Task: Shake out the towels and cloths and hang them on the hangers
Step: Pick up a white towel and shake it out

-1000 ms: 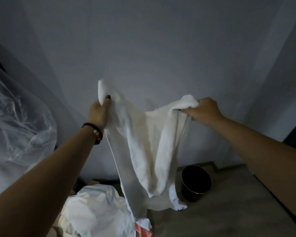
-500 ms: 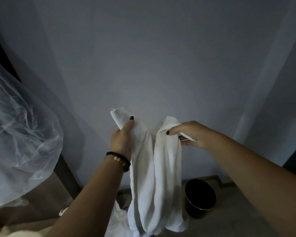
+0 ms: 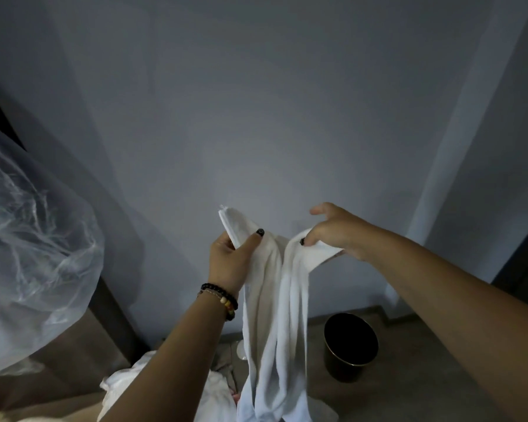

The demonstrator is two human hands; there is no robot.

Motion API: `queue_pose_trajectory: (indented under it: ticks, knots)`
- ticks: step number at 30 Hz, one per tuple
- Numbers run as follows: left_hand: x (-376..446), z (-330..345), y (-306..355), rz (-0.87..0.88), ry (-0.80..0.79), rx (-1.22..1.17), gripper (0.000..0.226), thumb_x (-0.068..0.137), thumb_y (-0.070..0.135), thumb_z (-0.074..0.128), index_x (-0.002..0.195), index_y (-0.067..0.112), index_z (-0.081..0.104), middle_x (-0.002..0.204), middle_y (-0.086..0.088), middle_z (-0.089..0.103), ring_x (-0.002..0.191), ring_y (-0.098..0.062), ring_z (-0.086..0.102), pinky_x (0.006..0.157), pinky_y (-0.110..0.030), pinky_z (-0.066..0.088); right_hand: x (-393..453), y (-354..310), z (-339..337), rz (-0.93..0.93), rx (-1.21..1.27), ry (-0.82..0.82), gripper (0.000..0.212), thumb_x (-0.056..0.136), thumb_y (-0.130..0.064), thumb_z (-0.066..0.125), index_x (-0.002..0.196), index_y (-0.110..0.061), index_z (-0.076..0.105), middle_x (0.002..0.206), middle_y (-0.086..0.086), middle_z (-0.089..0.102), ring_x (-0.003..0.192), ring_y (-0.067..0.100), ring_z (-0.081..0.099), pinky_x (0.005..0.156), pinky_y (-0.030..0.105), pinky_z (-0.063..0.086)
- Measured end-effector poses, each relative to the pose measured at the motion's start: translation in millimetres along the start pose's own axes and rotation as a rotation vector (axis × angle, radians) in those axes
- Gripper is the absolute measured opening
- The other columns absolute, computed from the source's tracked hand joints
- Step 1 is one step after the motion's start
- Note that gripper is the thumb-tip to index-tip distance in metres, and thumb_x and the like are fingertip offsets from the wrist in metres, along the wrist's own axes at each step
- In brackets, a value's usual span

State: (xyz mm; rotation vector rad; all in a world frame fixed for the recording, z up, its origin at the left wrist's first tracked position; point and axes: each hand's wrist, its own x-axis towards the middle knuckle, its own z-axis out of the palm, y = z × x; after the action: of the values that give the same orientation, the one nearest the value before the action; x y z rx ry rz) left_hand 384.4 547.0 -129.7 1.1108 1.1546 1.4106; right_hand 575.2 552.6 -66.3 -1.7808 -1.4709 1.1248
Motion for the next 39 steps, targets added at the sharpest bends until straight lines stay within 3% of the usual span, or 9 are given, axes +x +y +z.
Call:
queue_pose_trajectory:
  ticks: [5, 9, 11, 16, 22, 26, 32, 35, 39]
  knots:
    - [4.1, 3.3, 4.2, 0.079, 0.002, 0.012, 0.022, 0.089, 0.011, 0.066, 0.111, 0.012, 0.06, 0.107, -0.014, 0.069, 0.096, -0.029, 0.068, 0.083, -0.045, 0.057, -4.1, -9.3, -10.4, -0.105, 0.242, -0.012, 0.019, 0.082, 0.003, 0.059, 0.083, -0.011, 0.071, 0.085, 0.007, 0.067, 0.077, 0.018, 0.062, 0.057, 0.024, 0.051]
    - [9.9, 5.5, 23.7, 0.14, -0.026, 0.028, 0.009, 0.094, 0.011, 0.059, 0.1, 0.013, 0.064, 0.1, -0.011, 0.07, 0.091, -0.026, 0.068, 0.082, -0.042, 0.058, -22.4, -27.6, -21.2, -0.17, 0.451, -0.368, 0.022, 0.076, 0.0, 0.064, 0.098, -0.001, 0.068, 0.096, 0.013, 0.07, 0.092, 0.02, 0.069, 0.083, 0.033, 0.058]
    - [15.2, 4.0, 35.9, 0.151, -0.017, 0.02, 0.009, 0.095, 0.014, 0.058, 0.097, 0.011, 0.066, 0.098, -0.012, 0.071, 0.091, -0.028, 0.068, 0.081, -0.044, 0.058, -29.9, -36.3, -24.8, -0.247, 0.311, -0.463, 0.026, 0.079, 0.0, 0.067, 0.104, -0.004, 0.067, 0.105, 0.012, 0.072, 0.104, 0.02, 0.068, 0.093, 0.033, 0.054]
    - [26.4, -1.3, 66.7, 0.233, -0.064, 0.038, 0.023, 0.096, 0.019, 0.058, 0.094, -0.003, 0.064, 0.088, -0.018, 0.067, 0.081, -0.029, 0.063, 0.078, -0.051, 0.054, -42.3, -67.1, -18.9, -0.456, -0.113, -0.064, 0.032, 0.087, -0.026, 0.07, 0.086, 0.006, 0.066, 0.075, 0.011, 0.075, 0.076, 0.023, 0.074, 0.084, 0.044, 0.058]
    - [22.1, 2.8, 112.8, 0.337, -0.171, 0.035, 0.031, 0.095, 0.024, 0.058, 0.093, -0.006, 0.064, 0.095, -0.028, 0.067, 0.081, -0.03, 0.064, 0.079, -0.05, 0.054, -66.2, -104.9, -18.2, -0.802, -0.275, 0.284, 0.05, 0.085, -0.041, 0.068, 0.056, -0.002, 0.056, 0.046, 0.006, 0.06, 0.039, 0.011, 0.051, 0.047, 0.023, 0.041]
    - [17.8, 0.5, 132.1, 0.338, -0.241, -0.018, 0.025, 0.096, 0.018, 0.054, 0.099, -0.002, 0.068, 0.102, -0.026, 0.068, 0.095, -0.039, 0.066, 0.088, -0.055, 0.051, -68.7, -124.3, -21.5, -0.827, -0.19, 0.311, 0.045, 0.086, -0.038, 0.068, 0.055, -0.006, 0.061, 0.05, 0.001, 0.064, 0.048, 0.012, 0.055, 0.054, 0.025, 0.045]
    - [6.9, -5.1, 134.2, 0.277, -0.358, -0.081, 0.035, 0.087, 0.028, 0.053, 0.102, 0.0, 0.069, 0.096, -0.013, 0.071, 0.092, -0.029, 0.065, 0.081, -0.038, 0.052, -64.8, -125.3, -17.2, -0.794, -0.181, 0.295, 0.045, 0.085, -0.038, 0.068, 0.056, -0.005, 0.063, 0.049, -0.002, 0.065, 0.049, 0.004, 0.053, 0.055, 0.017, 0.044]
    - [2.9, -6.6, 131.7, 0.237, -0.411, -0.074, 0.052, 0.092, 0.049, 0.046, 0.111, 0.006, 0.068, 0.109, -0.016, 0.07, 0.102, -0.033, 0.066, 0.087, -0.045, 0.051, -60.7, -123.1, -14.4, -0.762, -0.2, 0.285, 0.044, 0.084, -0.039, 0.069, 0.052, -0.01, 0.062, 0.049, -0.002, 0.065, 0.048, 0.002, 0.055, 0.057, 0.016, 0.045]
    - [-1.0, -10.0, 124.6, 0.256, -0.438, -0.038, 0.047, 0.09, 0.041, 0.053, 0.109, 0.0, 0.067, 0.106, -0.027, 0.068, 0.092, -0.035, 0.064, 0.084, -0.052, 0.048, -54.6, -119.1, -12.6, -0.728, -0.194, 0.256, 0.047, 0.08, -0.044, 0.071, 0.051, -0.007, 0.061, 0.047, 0.001, 0.062, 0.045, 0.004, 0.052, 0.053, 0.014, 0.042]
